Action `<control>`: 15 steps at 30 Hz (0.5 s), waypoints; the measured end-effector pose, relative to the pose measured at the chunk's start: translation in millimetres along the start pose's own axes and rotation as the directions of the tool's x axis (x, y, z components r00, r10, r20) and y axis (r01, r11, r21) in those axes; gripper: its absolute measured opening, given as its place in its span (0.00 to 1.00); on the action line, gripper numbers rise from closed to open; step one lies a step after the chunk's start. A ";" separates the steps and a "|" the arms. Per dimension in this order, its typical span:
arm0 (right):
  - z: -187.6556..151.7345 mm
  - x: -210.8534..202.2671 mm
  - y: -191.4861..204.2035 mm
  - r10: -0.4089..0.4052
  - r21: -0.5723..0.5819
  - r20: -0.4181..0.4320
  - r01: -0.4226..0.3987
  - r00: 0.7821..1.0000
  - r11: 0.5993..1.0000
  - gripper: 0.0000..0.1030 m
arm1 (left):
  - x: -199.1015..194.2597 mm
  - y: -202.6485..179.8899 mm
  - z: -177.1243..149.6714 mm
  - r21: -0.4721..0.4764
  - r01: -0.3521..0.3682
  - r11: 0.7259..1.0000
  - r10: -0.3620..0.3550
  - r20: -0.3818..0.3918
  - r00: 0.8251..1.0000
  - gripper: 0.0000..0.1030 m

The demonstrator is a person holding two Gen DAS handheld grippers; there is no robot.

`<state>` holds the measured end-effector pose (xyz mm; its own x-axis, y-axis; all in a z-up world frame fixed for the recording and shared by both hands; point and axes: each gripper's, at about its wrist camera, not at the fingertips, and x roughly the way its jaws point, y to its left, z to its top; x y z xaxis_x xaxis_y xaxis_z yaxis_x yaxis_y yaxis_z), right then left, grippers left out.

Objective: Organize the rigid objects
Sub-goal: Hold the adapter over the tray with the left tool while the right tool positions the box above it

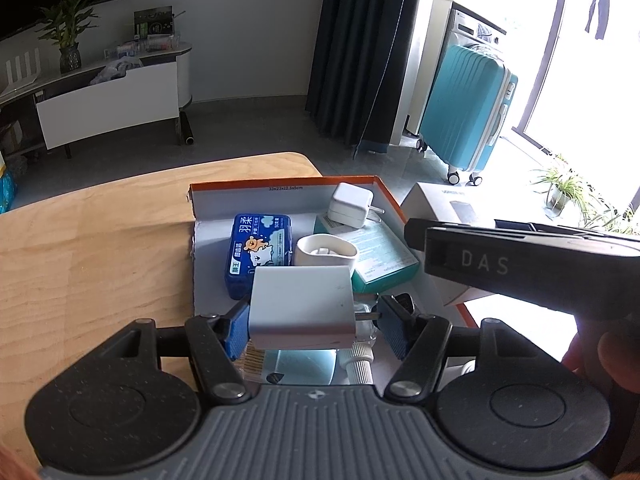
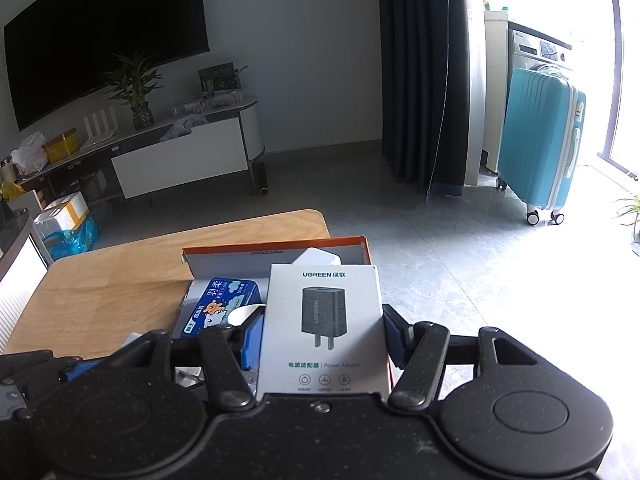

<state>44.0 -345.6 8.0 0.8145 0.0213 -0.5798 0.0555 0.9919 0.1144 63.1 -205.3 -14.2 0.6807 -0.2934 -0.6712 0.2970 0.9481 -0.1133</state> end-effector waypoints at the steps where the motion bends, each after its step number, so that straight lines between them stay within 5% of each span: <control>1: 1.2 0.7 -0.1 0.000 -0.001 -0.001 0.000 1.000 1.000 0.69 | 0.0 0.0 0.1 0.000 0.000 1.000 0.000 0.000 1.000 0.64; 15: 3.8 6.6 -1.3 -0.005 -0.010 -0.012 0.005 1.000 1.000 0.69 | 1.9 1.3 3.6 0.005 0.000 1.000 0.000 0.001 1.000 0.64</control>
<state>51.5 -347.2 7.1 0.8070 0.0174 -0.5903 0.0541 0.9932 0.1033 67.1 -205.0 -13.1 0.6813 -0.2935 -0.6706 0.3002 0.9475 -0.1097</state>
